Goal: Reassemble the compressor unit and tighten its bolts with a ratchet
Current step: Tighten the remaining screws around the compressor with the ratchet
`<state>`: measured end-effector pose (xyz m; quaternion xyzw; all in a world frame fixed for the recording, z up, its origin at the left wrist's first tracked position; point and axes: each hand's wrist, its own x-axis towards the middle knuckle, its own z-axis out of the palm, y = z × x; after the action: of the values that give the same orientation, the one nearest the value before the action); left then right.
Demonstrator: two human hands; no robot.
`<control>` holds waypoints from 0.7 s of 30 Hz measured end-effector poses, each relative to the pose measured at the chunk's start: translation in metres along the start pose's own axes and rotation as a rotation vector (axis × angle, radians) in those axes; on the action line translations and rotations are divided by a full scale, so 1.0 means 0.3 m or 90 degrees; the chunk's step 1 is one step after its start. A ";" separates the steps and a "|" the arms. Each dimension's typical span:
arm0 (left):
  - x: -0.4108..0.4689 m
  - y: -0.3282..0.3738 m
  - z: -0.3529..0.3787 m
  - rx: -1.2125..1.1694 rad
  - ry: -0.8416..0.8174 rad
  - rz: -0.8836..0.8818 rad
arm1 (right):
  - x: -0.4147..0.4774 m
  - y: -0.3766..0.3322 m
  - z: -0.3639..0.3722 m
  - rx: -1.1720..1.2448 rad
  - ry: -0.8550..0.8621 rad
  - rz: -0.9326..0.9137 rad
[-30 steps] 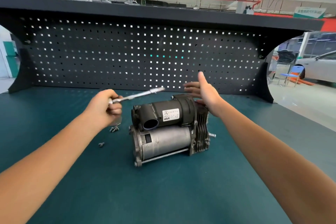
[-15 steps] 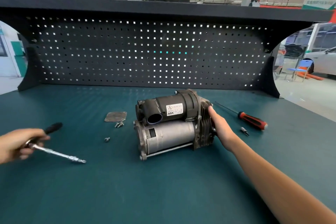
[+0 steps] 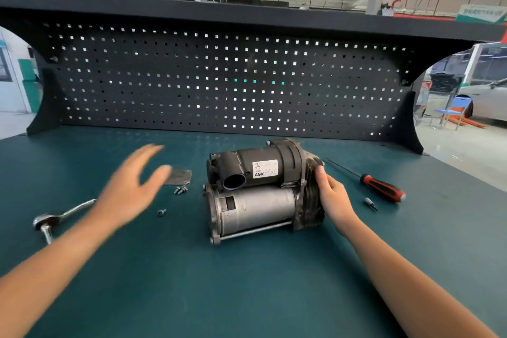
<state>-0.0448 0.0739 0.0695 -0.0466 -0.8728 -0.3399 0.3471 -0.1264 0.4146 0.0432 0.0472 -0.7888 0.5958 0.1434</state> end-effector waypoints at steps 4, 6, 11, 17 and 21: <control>-0.030 0.296 0.180 -0.041 -0.050 0.245 | -0.006 -0.010 -0.003 -0.024 0.012 -0.004; -0.006 0.334 0.223 -0.014 0.020 0.247 | -0.003 -0.016 0.001 -0.035 0.024 -0.002; 0.118 0.284 0.267 -0.107 0.071 0.111 | 0.024 -0.067 0.031 -0.076 0.038 0.033; 0.212 0.255 0.330 -0.194 0.137 0.035 | 0.023 -0.066 0.070 0.027 0.134 -0.060; 0.293 0.226 0.356 -0.075 0.115 0.046 | 0.060 -0.086 0.085 0.022 0.155 -0.055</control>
<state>-0.1509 0.1789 0.1073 -0.0675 -0.8144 -0.3803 0.4331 -0.1415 0.3848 0.0660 0.0111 -0.7523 0.6041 0.2627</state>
